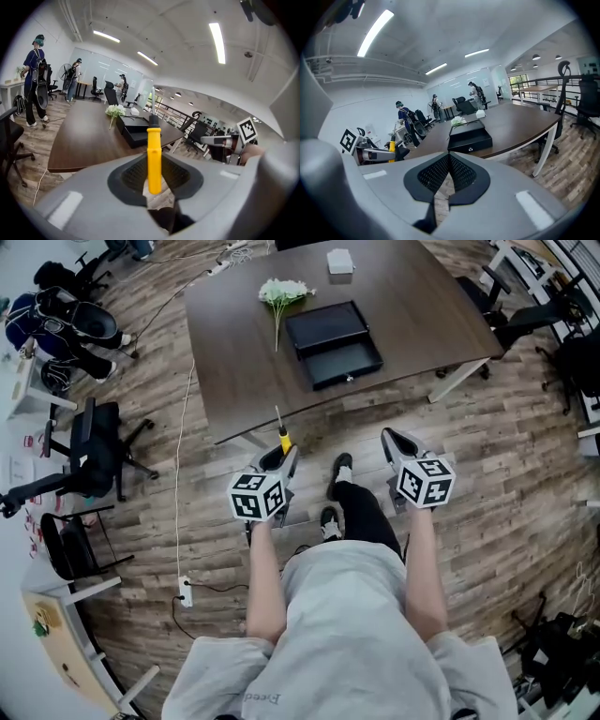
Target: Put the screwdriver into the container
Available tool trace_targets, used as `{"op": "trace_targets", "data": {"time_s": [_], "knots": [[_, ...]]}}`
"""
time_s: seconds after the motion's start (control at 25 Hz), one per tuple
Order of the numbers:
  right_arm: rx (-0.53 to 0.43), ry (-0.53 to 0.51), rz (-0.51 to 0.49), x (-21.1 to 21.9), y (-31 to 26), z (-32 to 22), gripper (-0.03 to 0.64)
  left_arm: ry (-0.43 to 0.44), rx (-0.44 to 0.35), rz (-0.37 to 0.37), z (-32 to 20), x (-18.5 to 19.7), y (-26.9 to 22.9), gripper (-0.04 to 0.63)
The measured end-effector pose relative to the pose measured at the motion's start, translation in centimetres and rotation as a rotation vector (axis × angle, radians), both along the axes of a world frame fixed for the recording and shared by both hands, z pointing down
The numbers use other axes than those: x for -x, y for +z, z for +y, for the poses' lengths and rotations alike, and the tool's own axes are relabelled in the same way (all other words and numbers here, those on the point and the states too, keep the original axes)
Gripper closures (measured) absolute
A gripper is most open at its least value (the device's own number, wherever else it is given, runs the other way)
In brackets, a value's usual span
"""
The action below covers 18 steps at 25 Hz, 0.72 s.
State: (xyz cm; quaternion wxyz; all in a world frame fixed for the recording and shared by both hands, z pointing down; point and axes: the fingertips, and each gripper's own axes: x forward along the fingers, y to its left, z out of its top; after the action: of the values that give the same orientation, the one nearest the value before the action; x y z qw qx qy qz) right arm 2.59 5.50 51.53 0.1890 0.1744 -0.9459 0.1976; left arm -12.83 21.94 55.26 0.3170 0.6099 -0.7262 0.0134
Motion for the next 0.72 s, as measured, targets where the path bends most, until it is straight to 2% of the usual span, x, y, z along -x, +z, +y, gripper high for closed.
{"op": "trace_targets", "data": {"time_s": [0.28,0.52,0.72], "knots": [[0.033,-0.054,-0.007,4.9,1.5,-1.8,0.617,0.021,0.044,-0.020,-3.2,2.6,0.9,0.459],[0.061,-0.068,-0.026,10.9,1.9,-3.3,0.617,0.099,0.075,-0.040,-7.5,6.6,0.4,0.459],[0.064,-0.033,-0.016,13.0,2.0,-6.8,0.617,0.172,0.103,-0.057,-12.7,8.8,0.2,0.459]]}}
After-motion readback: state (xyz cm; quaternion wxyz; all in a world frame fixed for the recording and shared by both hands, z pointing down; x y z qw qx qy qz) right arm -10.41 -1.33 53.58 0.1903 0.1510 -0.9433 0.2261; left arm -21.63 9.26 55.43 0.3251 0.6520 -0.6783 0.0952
